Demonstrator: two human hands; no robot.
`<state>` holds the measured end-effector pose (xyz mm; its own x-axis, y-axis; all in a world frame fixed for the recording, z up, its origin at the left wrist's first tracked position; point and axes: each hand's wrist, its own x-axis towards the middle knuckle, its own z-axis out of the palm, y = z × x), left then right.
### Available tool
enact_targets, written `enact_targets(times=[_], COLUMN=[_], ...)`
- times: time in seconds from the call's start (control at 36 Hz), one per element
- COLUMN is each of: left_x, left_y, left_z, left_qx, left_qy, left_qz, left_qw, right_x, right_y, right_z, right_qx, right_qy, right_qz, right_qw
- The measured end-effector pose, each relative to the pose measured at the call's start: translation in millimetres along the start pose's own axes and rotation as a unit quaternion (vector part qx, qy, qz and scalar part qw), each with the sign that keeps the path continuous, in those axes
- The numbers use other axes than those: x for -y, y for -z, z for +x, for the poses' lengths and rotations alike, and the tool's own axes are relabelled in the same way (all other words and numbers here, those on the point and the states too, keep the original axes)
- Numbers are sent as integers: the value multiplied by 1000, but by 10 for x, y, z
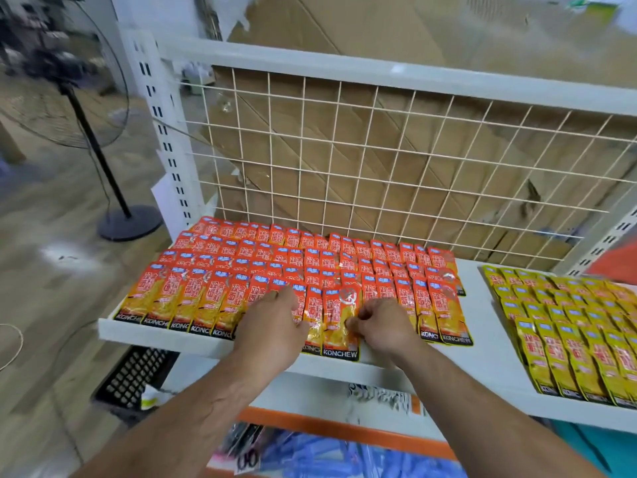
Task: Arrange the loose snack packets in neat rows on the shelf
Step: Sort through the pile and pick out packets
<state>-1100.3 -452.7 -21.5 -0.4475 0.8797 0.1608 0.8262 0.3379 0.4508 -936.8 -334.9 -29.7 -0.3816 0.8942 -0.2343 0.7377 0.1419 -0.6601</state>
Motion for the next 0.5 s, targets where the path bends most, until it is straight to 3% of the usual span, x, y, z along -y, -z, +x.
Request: enact_targets(times=[0.17,0.5], left_x=[-48,-98], left_y=[0,-64], left_z=[-43,-60], left_qx=[1,-2], left_qy=[-9,-27], left_qz=[18,34], left_qw=[1000,999], right_x=[80,101], right_y=[-36,-77], right_z=[-54,-98], right_qx=[-41,-85], right_qy=[15,6], right_qz=[-120,-145], right_qw=[992,986])
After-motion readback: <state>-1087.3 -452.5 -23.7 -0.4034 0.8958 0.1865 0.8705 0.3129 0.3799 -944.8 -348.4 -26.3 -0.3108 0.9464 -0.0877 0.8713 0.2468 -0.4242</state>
